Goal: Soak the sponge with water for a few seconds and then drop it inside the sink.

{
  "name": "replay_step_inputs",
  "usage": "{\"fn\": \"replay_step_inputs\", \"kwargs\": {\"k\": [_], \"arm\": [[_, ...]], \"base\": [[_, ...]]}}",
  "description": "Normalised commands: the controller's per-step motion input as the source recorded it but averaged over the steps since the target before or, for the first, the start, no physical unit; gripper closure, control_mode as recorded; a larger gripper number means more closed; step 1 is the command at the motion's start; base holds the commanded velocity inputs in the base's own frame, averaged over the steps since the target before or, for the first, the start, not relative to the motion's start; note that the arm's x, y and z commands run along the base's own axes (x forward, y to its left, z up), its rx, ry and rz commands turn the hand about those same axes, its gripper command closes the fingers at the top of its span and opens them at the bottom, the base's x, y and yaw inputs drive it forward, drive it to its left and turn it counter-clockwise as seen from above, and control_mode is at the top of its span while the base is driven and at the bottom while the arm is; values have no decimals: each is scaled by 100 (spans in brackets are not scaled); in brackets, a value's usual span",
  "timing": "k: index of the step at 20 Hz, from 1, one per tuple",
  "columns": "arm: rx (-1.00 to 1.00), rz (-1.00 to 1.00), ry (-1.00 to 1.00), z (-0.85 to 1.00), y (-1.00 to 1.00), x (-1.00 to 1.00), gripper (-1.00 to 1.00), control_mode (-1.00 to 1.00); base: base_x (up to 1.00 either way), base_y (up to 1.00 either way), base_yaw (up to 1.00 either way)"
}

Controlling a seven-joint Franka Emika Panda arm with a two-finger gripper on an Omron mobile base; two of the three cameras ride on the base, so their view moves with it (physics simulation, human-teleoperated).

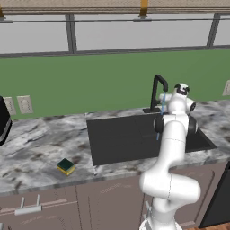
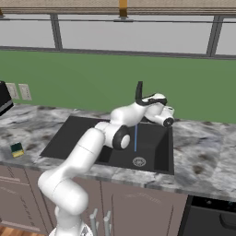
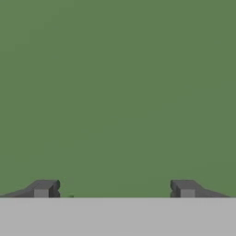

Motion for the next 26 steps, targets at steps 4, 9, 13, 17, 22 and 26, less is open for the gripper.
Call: {"fn": "replay_step_inputs", "kwargs": {"k": [4,9,13,17,22,26], "arm": [[0,0,0,48,0,0,-100,-100],[0,0,0,33,-4,0,-100,-100],[0,-1,0,11,-19,0,-100,-100],[0,-4,0,18,-24,0,-100,-100],[1,-5,0,26,-22,0,-100,-100],[0,-5,0,29,-20,0,-100,-100]], "base": [[0,0,0],[0,0,0],[0,0,0],[0,0,0],[0,0,0],[0,0,0]]}}
